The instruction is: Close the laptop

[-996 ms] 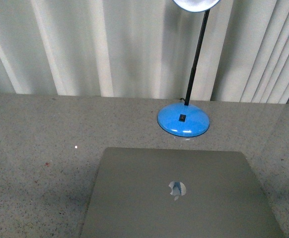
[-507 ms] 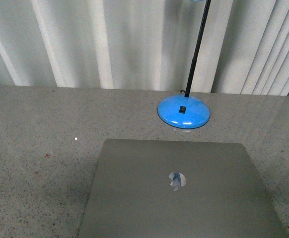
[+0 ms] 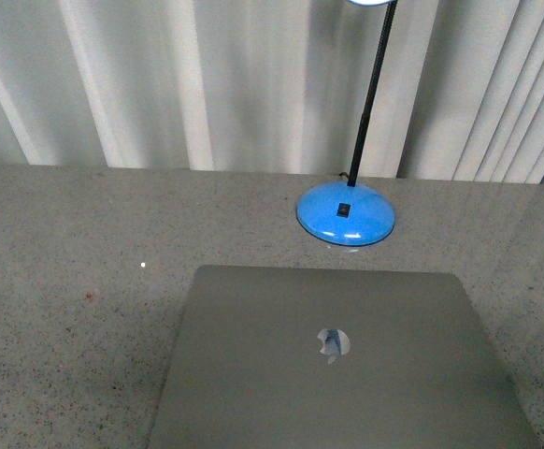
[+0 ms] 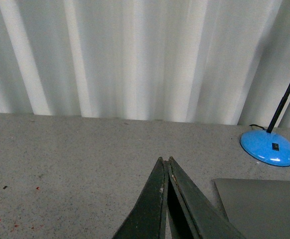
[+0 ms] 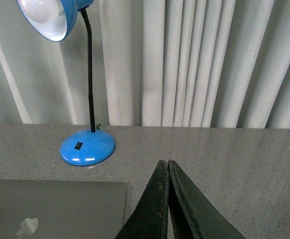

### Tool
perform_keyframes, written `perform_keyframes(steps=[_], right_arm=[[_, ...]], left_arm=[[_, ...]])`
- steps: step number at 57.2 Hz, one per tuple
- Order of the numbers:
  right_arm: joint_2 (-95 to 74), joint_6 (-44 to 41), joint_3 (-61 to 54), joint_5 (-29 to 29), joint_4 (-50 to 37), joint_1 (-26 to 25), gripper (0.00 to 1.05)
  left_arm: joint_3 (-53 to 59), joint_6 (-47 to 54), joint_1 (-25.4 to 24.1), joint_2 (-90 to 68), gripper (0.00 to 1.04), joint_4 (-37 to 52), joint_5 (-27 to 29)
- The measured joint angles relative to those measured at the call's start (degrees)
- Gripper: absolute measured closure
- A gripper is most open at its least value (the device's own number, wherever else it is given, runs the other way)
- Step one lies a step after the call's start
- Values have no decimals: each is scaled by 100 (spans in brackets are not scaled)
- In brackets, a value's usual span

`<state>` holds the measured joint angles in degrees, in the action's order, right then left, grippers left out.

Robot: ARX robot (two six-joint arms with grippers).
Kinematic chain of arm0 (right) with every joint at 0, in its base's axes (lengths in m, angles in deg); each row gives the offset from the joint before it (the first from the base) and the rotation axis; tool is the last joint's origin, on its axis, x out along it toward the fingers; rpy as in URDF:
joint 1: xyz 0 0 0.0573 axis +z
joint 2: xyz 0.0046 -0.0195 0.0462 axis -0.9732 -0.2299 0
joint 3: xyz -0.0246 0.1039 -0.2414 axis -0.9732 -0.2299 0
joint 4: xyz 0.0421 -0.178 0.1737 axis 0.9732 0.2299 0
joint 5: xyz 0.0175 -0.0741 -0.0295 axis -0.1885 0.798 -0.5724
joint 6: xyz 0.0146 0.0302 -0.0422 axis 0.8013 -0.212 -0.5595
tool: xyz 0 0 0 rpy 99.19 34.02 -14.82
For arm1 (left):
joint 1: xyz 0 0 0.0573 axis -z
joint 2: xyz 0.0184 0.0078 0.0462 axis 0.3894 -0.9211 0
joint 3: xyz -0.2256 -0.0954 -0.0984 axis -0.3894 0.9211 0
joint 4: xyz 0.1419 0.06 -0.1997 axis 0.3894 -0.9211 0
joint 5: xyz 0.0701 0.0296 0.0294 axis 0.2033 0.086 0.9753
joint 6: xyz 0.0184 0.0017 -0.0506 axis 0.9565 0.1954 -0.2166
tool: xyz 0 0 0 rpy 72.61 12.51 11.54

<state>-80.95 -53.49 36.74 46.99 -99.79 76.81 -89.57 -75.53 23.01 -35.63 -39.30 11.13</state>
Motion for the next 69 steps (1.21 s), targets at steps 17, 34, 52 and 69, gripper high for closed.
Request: perform_keyframes(steps=[17, 34, 52, 69], right_arm=[[452, 0, 0, 0, 448, 0, 102], [1453, 0, 2, -4, 1493, -7, 102], [1456, 0, 2, -7, 1493, -7, 55], [1456, 4, 2, -7, 1493, -7, 5]], left_arm=[[-2, 0, 0, 560, 101, -584, 0], [-2, 2, 0, 1353, 101, -1403, -2], [-2, 0, 0, 1355, 55, -1403, -2], [-2, 13, 0, 1355, 5, -1403, -2]])
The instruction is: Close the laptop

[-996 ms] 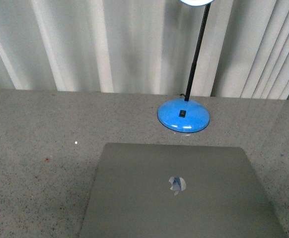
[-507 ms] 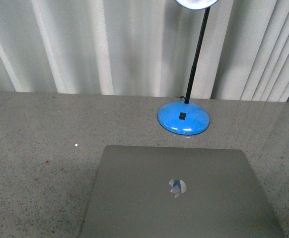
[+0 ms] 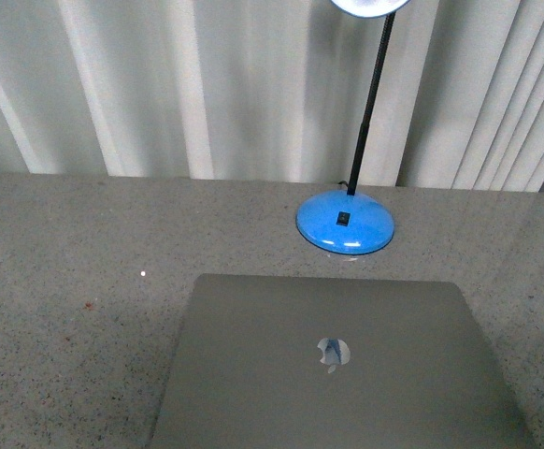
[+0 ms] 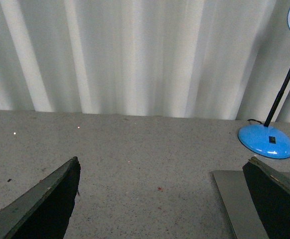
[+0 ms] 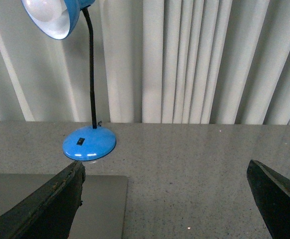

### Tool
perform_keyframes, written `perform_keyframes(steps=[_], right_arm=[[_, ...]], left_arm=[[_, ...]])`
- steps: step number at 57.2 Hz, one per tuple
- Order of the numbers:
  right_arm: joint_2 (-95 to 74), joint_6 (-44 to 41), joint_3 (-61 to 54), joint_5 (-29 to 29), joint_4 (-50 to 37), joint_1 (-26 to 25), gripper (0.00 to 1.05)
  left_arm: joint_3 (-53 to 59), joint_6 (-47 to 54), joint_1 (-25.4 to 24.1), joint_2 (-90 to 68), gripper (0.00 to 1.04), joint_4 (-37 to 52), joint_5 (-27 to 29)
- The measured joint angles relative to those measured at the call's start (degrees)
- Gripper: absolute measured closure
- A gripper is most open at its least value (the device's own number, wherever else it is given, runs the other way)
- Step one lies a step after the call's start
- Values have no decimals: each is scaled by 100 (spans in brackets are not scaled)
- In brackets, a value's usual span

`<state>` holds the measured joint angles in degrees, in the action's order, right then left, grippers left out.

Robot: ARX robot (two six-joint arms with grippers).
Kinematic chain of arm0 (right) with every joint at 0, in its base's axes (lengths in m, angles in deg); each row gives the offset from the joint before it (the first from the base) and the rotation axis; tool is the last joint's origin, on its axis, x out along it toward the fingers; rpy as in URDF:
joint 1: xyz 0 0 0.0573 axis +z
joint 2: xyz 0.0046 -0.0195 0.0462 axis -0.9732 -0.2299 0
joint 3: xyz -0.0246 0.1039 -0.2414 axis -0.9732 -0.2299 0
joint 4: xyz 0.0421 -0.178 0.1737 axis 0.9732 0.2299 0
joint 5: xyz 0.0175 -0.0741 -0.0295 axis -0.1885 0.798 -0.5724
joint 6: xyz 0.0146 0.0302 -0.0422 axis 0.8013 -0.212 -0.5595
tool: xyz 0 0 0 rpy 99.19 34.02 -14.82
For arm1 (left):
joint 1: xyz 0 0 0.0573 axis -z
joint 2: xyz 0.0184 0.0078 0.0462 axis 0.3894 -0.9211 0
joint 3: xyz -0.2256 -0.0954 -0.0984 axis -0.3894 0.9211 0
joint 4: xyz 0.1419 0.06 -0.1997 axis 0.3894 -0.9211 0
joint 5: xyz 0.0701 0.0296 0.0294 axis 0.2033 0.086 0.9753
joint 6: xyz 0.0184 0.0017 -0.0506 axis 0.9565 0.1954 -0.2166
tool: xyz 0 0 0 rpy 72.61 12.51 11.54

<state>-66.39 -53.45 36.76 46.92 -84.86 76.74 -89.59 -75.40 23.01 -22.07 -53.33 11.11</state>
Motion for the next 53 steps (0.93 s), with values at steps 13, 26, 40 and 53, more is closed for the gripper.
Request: perform_keyframes(steps=[13, 26, 40, 53], right_arm=[[0, -2, 0, 0, 0, 0, 7], [0, -2, 0, 0, 0, 0, 7], [0, -2, 0, 0, 0, 0, 7], [0, -2, 0, 0, 0, 0, 7]], left_arm=[[0, 2, 0, 0, 7, 0, 0], [0, 2, 0, 0, 7, 0, 0], [0, 2, 0, 0, 7, 0, 0], [0, 2, 0, 0, 7, 0, 0]])
